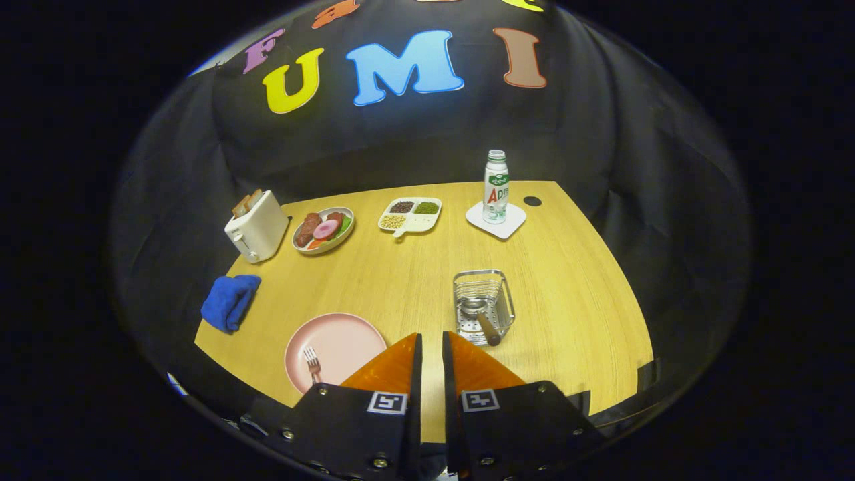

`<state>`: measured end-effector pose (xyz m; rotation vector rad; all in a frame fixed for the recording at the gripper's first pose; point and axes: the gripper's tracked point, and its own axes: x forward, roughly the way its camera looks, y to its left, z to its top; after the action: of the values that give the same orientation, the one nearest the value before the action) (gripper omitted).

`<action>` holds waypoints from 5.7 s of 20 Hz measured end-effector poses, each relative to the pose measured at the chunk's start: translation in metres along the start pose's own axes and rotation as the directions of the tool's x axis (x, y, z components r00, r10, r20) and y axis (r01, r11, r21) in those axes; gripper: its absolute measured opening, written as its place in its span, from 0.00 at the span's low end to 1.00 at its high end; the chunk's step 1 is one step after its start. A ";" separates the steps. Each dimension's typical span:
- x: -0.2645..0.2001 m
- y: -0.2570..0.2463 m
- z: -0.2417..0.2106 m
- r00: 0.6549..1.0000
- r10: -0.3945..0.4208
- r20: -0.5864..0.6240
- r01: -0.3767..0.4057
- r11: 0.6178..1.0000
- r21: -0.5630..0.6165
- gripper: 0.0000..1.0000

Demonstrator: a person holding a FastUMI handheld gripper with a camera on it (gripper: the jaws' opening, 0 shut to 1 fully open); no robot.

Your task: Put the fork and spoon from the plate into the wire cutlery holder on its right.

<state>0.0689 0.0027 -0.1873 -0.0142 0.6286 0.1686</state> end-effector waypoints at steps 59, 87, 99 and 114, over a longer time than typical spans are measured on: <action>0.031 0.133 -0.169 0.869 0.318 -0.379 -0.297 0.948 0.117 0.05; 0.017 -0.020 -0.043 0.971 0.170 -0.168 -0.122 0.958 0.259 0.04; 0.007 -0.074 -0.059 0.953 0.096 -0.288 -0.038 0.979 0.201 0.04; 0.008 -0.090 -0.048 0.904 0.059 -0.423 0.004 0.989 0.147 0.04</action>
<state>0.0614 -0.0882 -0.2339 0.1006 1.0804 0.1475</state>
